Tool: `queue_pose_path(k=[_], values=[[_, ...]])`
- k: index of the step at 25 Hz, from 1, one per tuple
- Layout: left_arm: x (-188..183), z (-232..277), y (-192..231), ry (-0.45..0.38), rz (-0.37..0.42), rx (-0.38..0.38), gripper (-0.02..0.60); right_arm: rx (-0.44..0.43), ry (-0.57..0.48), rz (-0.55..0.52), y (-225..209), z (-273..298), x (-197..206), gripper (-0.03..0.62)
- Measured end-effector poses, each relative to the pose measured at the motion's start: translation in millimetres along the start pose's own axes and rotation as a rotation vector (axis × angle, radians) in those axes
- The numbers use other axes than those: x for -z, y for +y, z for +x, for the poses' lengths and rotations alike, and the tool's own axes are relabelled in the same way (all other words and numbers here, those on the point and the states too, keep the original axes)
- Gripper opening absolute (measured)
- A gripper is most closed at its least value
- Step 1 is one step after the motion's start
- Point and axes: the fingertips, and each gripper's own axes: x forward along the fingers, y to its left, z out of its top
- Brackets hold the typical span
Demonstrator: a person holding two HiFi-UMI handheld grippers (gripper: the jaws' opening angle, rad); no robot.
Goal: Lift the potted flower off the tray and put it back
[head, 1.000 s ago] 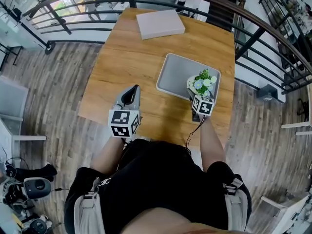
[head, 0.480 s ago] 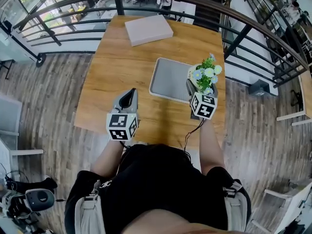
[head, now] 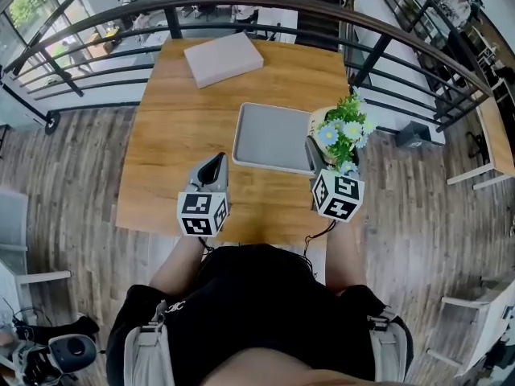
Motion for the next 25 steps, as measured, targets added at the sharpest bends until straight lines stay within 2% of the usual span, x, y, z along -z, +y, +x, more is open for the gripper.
queue_pose_path(k=[12, 19, 25], values=[[-0.6, 19.1, -20.0, 0.010, 0.032, 0.104, 0.012, 0.052, -0.037, 0.000, -0.2, -34.1, 5.3, 0.480], [-2.0, 19.2, -31.0, 0.008, 0.048, 0.132, 0.012, 0.083, -0.037, 0.018, -8.2, -46.3, 11.6, 0.480], [-0.9, 19.4, -41.6, 0.015, 0.050, 0.132, 0.012, 0.078, -0.033, 0.025, -17.7, -44.4, 13.6, 0.480]])
